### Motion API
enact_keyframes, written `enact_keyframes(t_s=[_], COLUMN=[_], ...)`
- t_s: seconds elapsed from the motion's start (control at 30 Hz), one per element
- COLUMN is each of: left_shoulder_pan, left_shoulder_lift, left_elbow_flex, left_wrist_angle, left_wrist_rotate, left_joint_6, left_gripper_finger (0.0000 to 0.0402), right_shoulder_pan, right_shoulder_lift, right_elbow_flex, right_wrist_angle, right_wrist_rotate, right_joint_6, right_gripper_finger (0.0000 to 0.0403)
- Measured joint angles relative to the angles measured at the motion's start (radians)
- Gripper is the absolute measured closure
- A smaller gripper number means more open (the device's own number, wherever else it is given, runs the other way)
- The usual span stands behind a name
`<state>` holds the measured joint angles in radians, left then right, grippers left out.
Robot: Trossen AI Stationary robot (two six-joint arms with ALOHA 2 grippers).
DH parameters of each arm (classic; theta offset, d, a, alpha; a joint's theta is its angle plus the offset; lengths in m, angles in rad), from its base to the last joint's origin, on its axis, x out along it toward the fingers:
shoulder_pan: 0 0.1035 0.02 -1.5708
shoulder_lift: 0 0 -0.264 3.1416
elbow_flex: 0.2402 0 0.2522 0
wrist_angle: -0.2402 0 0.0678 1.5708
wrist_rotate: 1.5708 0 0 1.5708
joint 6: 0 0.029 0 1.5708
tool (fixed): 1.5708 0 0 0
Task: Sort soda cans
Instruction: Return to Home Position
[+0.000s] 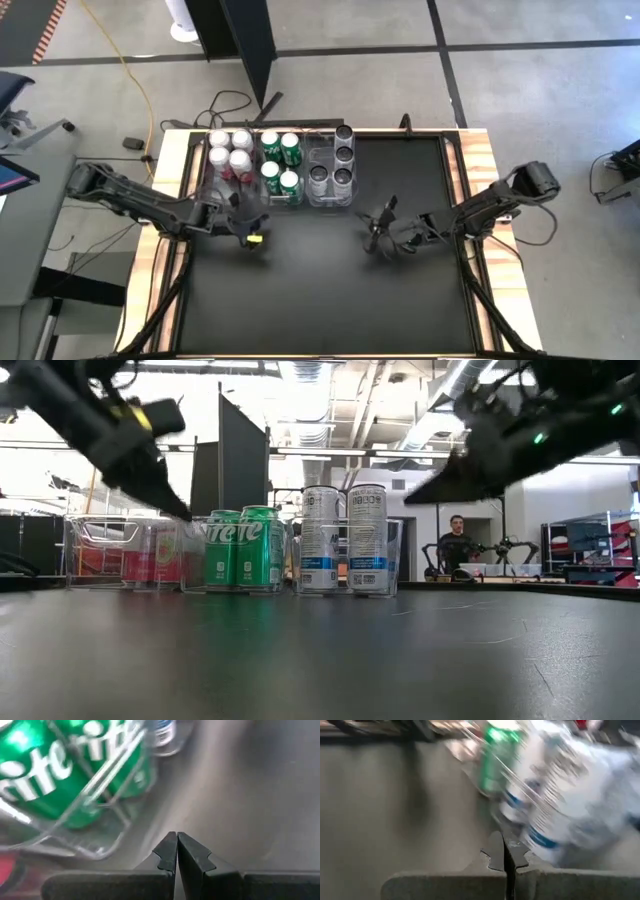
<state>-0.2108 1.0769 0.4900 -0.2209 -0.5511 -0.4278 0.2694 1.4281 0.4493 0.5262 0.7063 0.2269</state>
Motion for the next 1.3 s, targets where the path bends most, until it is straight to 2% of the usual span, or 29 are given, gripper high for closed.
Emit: enact_keyframes(t_s=[0.1,0.23,0.33,0.47,0.57,0.7,0.83,1.03,1.13,1.3], left_shoulder_pan=[-0.067,-0.174,-0.288,-0.461,-0.581,-0.677,-0.721,-0.749,-0.744,-0.687], left_shoulder_lift=[-0.035,-0.137,-0.246,-0.425,-0.547,-0.651,-0.729,-0.805,-0.835,-0.873], left_elbow_flex=[0.023,0.029,0.004,-0.079,-0.161,-0.249,-0.298,-0.347,-0.37,-0.459], left_wrist_angle=[0.012,0.05,0.076,0.109,0.147,0.199,0.238,0.242,0.248,0.364], left_wrist_rotate=[-0.034,-0.071,-0.155,-0.306,-0.419,-0.502,-0.492,-0.365,-0.311,-0.215], left_joint_6=[0.044,0.136,0.203,0.241,0.247,0.325,0.406,0.452,0.47,0.532], left_gripper_finger=[0.0391,0.0391,0.0391,0.0391,0.0391,0.0391,0.0391,0.0391,0.0391,0.0395], right_shoulder_pan=[0.07,0.159,0.211,0.285,0.361,0.399,0.396,0.396,0.396,0.355], right_shoulder_lift=[-0.002,-0.025,-0.084,-0.234,-0.377,-0.531,-0.656,-0.872,-0.979,-1.147], right_elbow_flex=[0.0,0.0,-0.003,-0.116,-0.245,-0.35,-0.41,-0.441,-0.441,-0.441], right_wrist_angle=[0.099,0.267,0.265,0.275,0.377,0.381,0.273,0.06,-0.066,-0.211], right_wrist_rotate=[-0.014,-0.182,-0.246,-0.199,-0.089,-0.048,-0.097,-0.156,-0.192,-0.246], right_joint_6=[-0.104,-0.301,-0.369,-0.39,-0.393,-0.41,-0.411,-0.391,-0.395,-0.418], right_gripper_finger=[0.0403,0.0403,0.0403,0.0403,0.0403,0.0403,0.0403,0.0403,0.0403,0.0403])
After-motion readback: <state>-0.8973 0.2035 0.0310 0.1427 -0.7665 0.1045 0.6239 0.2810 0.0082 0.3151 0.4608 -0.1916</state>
